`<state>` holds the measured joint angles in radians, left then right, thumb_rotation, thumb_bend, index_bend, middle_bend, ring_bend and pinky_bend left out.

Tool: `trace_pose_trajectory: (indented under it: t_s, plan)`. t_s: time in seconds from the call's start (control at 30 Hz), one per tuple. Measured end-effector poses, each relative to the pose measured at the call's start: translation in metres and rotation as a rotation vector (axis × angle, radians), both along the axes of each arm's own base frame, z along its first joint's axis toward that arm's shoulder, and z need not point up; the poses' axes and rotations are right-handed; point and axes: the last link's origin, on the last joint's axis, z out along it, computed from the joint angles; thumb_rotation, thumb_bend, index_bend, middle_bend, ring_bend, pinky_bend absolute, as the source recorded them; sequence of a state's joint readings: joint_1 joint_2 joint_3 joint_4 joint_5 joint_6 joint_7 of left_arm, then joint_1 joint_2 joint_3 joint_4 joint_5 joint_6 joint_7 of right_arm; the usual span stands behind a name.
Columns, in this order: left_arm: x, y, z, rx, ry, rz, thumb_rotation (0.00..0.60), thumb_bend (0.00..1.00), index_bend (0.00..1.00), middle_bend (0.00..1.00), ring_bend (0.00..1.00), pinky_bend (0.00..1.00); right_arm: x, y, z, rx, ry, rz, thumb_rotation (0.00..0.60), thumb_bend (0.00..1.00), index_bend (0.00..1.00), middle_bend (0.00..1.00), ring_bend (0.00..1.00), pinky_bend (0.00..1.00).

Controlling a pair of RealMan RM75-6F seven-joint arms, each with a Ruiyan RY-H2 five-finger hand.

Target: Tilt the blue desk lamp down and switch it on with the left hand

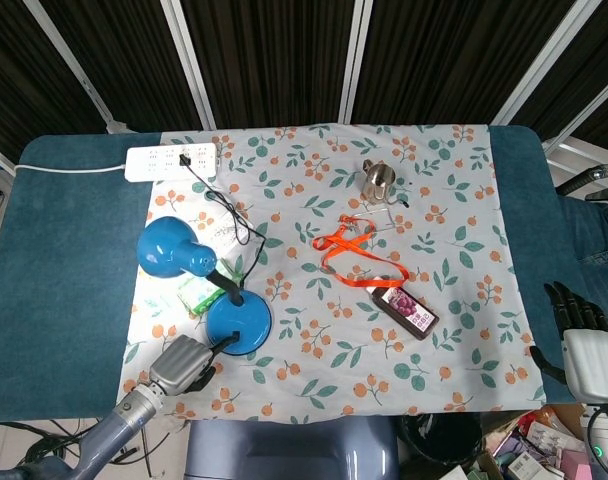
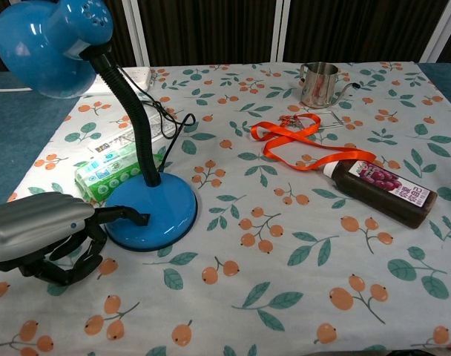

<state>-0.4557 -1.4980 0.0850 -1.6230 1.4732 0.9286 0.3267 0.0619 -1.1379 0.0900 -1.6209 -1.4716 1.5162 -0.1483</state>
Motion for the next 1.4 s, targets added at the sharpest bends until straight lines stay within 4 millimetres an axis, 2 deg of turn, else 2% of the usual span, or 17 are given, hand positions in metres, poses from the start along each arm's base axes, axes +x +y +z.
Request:
trace_pose_trajectory:
  t_s: [0.23, 0.33, 0.4, 0.5, 0.73, 0.8, 1.03, 1.17, 1.4]
  plan:
    - [0.002, 0.003, 0.003, 0.022, -0.001, 0.001, 0.600, 0.54, 0.20, 0.64, 0.74, 0.77, 0.000, 0.000, 0.000, -0.001, -0.001, 0.001, 0.600, 0.15, 0.00, 0.05, 0.12, 0.16]
    - [0.006, 0.008, 0.006, 0.053, -0.021, -0.005, 0.600, 0.52, 0.16, 0.58, 0.68, 0.74, 0.000, 0.000, 0.000, 0.000, -0.001, 0.000, 0.600, 0.16, 0.00, 0.05, 0.12, 0.16]
    - [0.010, 0.010, 0.009, 0.071, -0.034, -0.012, 0.600, 0.49, 0.13, 0.49, 0.59, 0.70, 0.000, 0.000, 0.000, 0.000, 0.000, 0.000, 0.600, 0.15, 0.00, 0.05, 0.12, 0.16]
    - [0.016, 0.013, 0.013, 0.093, -0.057, -0.023, 0.600, 0.42, 0.10, 0.36, 0.41, 0.57, 0.000, 0.000, 0.000, -0.002, 0.000, -0.001, 0.600, 0.15, 0.00, 0.05, 0.12, 0.16]
    - [0.030, 0.009, 0.036, 0.117, -0.123, -0.049, 0.600, 0.35, 0.09, 0.26, 0.24, 0.30, 0.000, 0.000, 0.000, -0.003, 0.001, -0.001, 0.600, 0.16, 0.00, 0.05, 0.12, 0.16]
    - [0.032, 0.007, 0.048, 0.129, -0.134, -0.064, 0.600, 0.33, 0.09, 0.24, 0.22, 0.26, 0.000, 0.000, 0.000, -0.003, 0.002, 0.001, 0.600, 0.15, 0.00, 0.05, 0.12, 0.16]
    - [0.026, 0.001, 0.102, 0.208, -0.116, -0.095, 0.600, 0.31, 0.09, 0.21, 0.19, 0.22, 0.000, 0.000, 0.000, -0.005, 0.002, 0.000, 0.600, 0.16, 0.00, 0.05, 0.12, 0.16]
    - [0.014, -0.004, 0.141, 0.284, -0.075, -0.089, 0.600, 0.31, 0.09, 0.20, 0.18, 0.19, 0.001, 0.000, 0.000, -0.004, 0.002, 0.003, 0.600, 0.16, 0.00, 0.05, 0.12, 0.16]
    - [-0.015, -0.020, 0.191, 0.312, -0.011, -0.017, 0.600, 0.31, 0.09, 0.17, 0.13, 0.11, 0.002, 0.000, -0.001, -0.005, 0.004, 0.005, 0.600, 0.16, 0.00, 0.05, 0.12, 0.16]
